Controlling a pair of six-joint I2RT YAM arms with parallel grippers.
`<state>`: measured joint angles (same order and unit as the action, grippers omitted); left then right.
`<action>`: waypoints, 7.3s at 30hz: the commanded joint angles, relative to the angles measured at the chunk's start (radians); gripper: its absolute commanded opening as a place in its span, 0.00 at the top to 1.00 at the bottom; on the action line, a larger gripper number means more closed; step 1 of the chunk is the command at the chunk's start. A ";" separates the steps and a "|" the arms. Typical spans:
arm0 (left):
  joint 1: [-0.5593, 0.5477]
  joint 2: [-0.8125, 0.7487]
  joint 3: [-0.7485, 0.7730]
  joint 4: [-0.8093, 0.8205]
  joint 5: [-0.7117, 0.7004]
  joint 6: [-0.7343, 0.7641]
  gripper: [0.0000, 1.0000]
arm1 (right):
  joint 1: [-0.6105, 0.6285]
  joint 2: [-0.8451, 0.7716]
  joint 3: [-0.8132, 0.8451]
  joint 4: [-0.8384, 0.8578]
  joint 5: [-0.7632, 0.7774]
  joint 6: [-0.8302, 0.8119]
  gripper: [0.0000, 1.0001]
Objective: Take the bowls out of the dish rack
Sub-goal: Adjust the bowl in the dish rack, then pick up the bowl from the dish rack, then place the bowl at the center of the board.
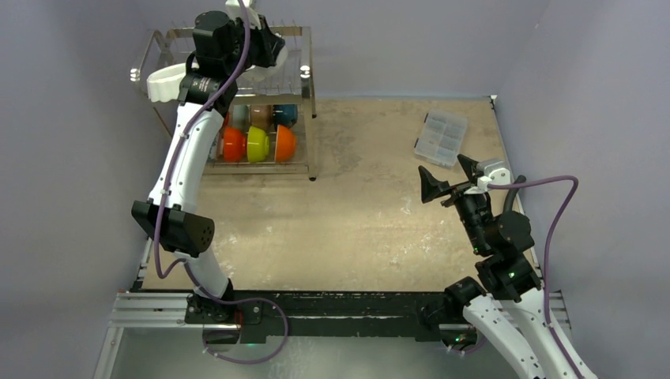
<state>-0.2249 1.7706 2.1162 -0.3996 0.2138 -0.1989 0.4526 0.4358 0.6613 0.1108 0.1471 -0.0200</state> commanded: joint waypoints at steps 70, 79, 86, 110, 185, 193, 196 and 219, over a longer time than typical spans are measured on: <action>-0.061 0.241 0.246 -0.445 -0.133 0.391 0.70 | 0.005 -0.010 -0.014 0.053 0.034 -0.008 0.01; -0.059 0.262 0.251 -0.472 -0.156 0.404 0.83 | 0.005 -0.013 -0.016 0.053 0.034 -0.009 0.01; -0.059 0.224 0.251 -0.428 -0.124 0.412 1.00 | 0.005 -0.010 -0.016 0.054 0.032 -0.008 0.01; 0.044 0.051 0.125 0.088 0.098 0.011 1.00 | 0.005 -0.002 -0.008 0.049 0.028 -0.005 0.01; -0.044 -0.490 -0.416 0.102 0.538 0.575 1.00 | 0.014 0.958 1.040 -0.194 -0.497 0.519 0.02; -0.137 -0.514 -0.453 -0.016 0.430 0.731 1.00 | 0.052 1.128 1.281 -0.355 -0.442 0.497 0.06; -0.142 -0.524 -0.484 -0.013 0.440 0.750 1.00 | 0.070 1.185 1.366 -0.416 -0.424 0.486 0.08; -0.205 -0.489 -0.552 -0.025 0.368 0.792 1.00 | 0.182 1.424 1.685 -0.644 -0.267 0.422 0.35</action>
<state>-0.4095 1.2682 1.5734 -0.4755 0.6159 0.5537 0.6186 1.8492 2.2910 -0.4923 -0.1867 0.4347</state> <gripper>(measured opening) 0.064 0.672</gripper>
